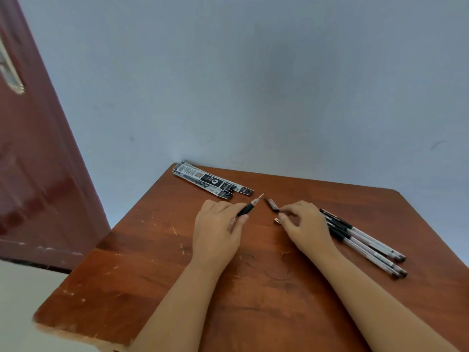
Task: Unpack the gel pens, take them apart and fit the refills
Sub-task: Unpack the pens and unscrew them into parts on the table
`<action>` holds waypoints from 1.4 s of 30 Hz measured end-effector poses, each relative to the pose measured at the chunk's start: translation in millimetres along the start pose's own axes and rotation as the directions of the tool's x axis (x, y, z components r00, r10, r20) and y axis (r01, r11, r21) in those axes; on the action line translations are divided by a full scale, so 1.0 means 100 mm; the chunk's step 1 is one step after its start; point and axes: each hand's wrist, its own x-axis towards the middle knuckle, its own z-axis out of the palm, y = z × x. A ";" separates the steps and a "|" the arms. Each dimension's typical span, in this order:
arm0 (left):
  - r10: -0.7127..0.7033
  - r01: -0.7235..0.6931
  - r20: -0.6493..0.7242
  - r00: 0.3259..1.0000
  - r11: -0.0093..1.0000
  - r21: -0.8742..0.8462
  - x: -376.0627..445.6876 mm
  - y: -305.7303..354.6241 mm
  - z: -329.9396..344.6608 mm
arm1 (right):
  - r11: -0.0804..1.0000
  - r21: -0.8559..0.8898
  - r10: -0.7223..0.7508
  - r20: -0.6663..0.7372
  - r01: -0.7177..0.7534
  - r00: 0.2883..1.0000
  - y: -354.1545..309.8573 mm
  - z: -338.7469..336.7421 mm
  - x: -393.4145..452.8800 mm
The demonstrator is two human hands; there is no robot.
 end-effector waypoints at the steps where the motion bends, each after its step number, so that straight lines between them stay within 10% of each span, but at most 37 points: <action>1: -0.034 0.034 0.005 0.999 0.996 -0.077 0.00 0.02 -0.03 | 0.999 0.030 -0.012 -0.019 0.012 1.000 0.00 -0.03 -0.02; 7: -0.455 0.410 0.077 0.887 0.699 -0.586 0.02 0.10 -0.12 | 0.974 0.215 -0.068 -0.018 0.070 0.998 -0.11 -0.16 -0.08; 13: -0.352 0.397 0.197 0.915 0.703 -0.590 -0.02 0.08 -0.14 | 0.958 0.269 -0.135 0.103 0.103 0.986 -0.21 -0.12 -0.11; 19: 0.015 0.062 0.265 0.964 0.958 -0.281 -0.04 0.03 -0.08 | 0.888 0.460 -0.074 0.148 -0.002 0.986 -0.18 -0.26 -0.07; 27: 0.159 -0.127 0.342 0.926 0.985 -0.115 -0.06 0.02 -0.06 | 0.966 0.208 -0.215 0.303 0.156 0.928 -0.12 -0.28 -0.03; 42: 0.000 -0.014 0.145 0.989 0.995 0.094 0.21 0.19 0.19 | 0.960 -0.186 0.201 -0.054 -0.208 0.978 0.80 -0.68 0.58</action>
